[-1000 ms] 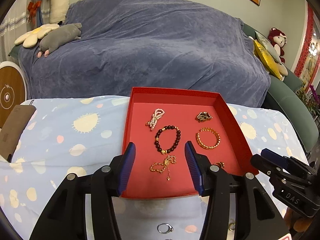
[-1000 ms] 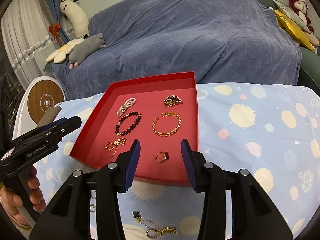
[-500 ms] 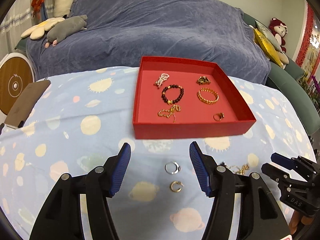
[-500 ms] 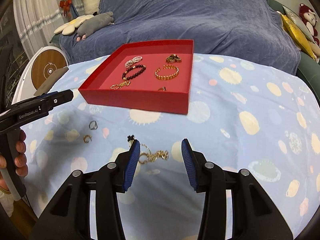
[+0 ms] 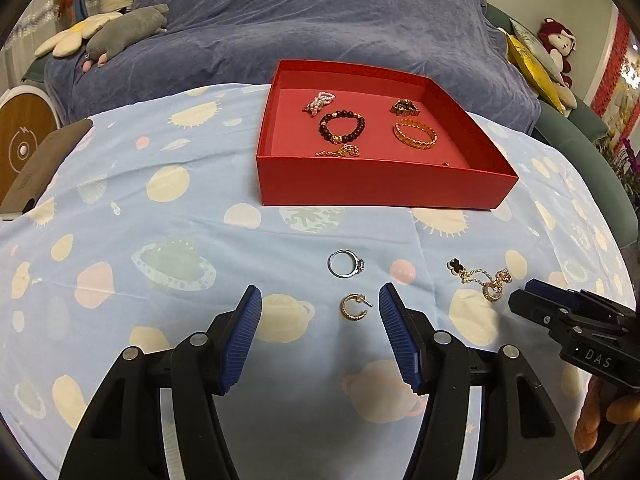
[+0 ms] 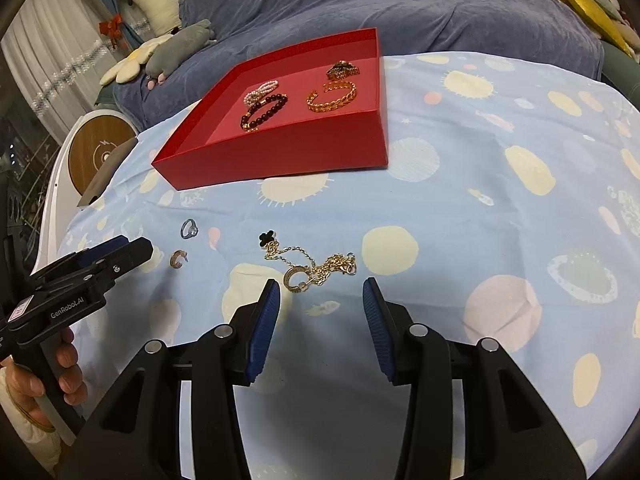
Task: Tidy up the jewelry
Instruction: 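Withdraw both tools from the box toward the remaining rings, then grasp the gold clover necklace with the right tool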
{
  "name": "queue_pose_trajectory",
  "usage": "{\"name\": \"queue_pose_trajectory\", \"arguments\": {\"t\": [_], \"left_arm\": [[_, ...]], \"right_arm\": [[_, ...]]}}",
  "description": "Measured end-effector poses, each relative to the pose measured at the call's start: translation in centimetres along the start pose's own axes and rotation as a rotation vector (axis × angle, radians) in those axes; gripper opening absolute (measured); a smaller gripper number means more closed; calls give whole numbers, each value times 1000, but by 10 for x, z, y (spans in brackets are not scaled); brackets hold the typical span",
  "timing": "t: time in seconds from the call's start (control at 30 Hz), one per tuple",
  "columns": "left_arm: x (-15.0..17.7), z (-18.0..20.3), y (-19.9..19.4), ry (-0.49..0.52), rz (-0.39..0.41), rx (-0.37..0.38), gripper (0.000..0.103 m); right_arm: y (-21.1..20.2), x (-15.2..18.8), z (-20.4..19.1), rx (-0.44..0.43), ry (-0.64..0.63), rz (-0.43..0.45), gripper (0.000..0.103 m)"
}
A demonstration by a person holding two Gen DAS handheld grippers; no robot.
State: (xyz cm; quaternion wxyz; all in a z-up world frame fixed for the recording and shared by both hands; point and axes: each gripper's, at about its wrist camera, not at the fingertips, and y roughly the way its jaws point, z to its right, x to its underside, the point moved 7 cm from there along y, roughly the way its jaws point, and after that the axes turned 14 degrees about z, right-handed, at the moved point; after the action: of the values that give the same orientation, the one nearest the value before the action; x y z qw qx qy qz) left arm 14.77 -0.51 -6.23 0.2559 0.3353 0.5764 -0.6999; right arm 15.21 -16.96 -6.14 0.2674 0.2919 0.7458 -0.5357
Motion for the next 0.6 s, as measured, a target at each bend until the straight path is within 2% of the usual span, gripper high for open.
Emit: {"name": "queue_pose_trajectory", "arguments": {"t": [0.6], "left_arm": [[4, 3, 1, -10, -19, 27, 59]], "right_arm": [[33, -10, -29, 18, -97, 22, 43]]}}
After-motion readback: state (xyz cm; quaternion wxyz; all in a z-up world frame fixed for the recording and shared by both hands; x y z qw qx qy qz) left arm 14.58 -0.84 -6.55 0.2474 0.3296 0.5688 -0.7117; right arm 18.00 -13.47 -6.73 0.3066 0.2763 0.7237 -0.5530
